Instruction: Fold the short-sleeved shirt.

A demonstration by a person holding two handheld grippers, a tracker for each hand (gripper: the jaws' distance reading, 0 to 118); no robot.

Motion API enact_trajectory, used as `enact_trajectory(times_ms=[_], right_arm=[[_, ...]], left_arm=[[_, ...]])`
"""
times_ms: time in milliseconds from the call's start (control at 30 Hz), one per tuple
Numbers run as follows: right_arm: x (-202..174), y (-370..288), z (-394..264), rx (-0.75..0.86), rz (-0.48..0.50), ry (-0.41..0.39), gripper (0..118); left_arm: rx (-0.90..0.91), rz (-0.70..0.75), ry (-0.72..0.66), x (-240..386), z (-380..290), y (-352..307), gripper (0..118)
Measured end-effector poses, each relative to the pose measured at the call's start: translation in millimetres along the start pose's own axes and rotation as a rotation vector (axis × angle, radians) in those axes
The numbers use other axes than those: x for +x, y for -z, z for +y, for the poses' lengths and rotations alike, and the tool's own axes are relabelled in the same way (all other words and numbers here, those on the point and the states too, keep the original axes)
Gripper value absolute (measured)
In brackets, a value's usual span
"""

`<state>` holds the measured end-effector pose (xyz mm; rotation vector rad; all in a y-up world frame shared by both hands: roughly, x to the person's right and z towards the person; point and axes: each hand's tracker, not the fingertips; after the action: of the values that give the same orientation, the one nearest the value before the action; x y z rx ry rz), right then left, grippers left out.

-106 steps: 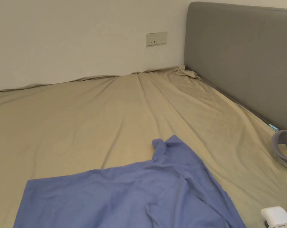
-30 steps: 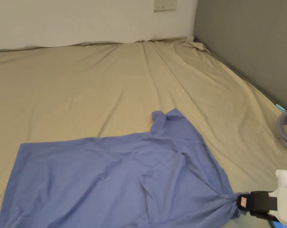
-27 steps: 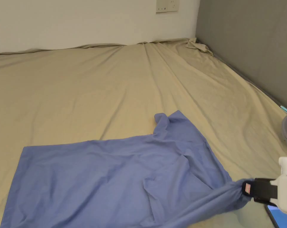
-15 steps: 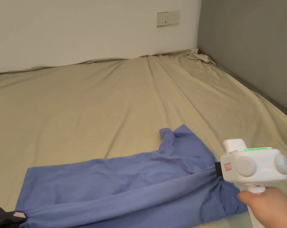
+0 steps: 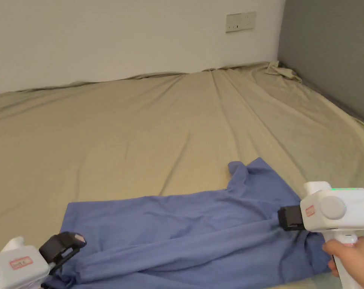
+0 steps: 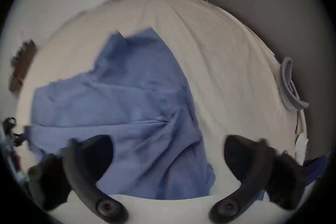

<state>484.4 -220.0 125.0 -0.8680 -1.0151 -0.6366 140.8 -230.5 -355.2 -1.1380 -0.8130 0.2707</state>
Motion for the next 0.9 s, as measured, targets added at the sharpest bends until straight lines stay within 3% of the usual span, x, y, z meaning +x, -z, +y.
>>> enact_trajectory(times_ms=[133,200,233,267,300,333,367,400,500,633,667,733,767,900], right_arm=[[2.2,-81.0,-14.8,0.15,0.171,0.051,118],[1.3,-111.8,-42.2,0.205,0.283,0.03,105],[-4.4,-123.1,-60.4,0.215,0.283,0.001,85],[-11.2,-130.0,-75.3,0.224,0.255,-0.026,35],[-27.1,-144.5,-98.3,0.244,0.217,-0.069,6],[-37.4,-146.0,-116.7,0.263,0.167,-0.111,5],[-44.2,-148.7,-132.4,0.274,0.126,-0.141,5],[-51.2,-150.6,-146.6,0.265,0.135,-0.166,5],[-58.9,-142.3,-165.4,0.164,0.292,-0.203,5],[-70.8,-146.5,-164.1,0.162,0.301,-0.238,5],[-72.9,-145.9,-162.3,0.158,0.296,-0.239,5],[-76.1,-145.5,-155.1,0.136,0.27,-0.227,5],[-75.0,-145.5,-154.0,0.134,0.268,-0.215,5],[-58.8,-141.7,-146.9,0.123,0.266,-0.188,5]], left_arm=[[0.182,-0.027,0.214,26.0,-23.6,-83.3,118],[0.16,0.022,0.292,14.4,-44.9,-104.2,118],[0.097,0.069,0.328,10.6,-59.5,-108.5,118],[0.033,0.092,0.348,5.9,-72.2,-110.6,118],[0.008,0.08,0.345,-3.5,-88.4,-110.0,104],[-0.023,0.057,0.324,-10.1,-109.4,-113.5,59],[-0.054,0.059,0.301,-14.8,-118.9,-111.7,0],[-0.109,0.075,0.288,-19.2,-127.1,-103.6,0],[-0.161,0.073,0.341,-23.0,-136.2,-89.4,0],[-0.01,0.166,0.373,-21.8,-99.6,-71.3,0],[0.033,0.2,0.407,-21.1,-91.6,-60.3,22],[-0.02,0.257,0.483,-24.3,-75.9,-26.2,85],[-0.085,0.273,0.505,-25.6,-71.2,-13.3,90],[-0.118,0.284,0.484,-23.3,-54.6,37.3,90]])
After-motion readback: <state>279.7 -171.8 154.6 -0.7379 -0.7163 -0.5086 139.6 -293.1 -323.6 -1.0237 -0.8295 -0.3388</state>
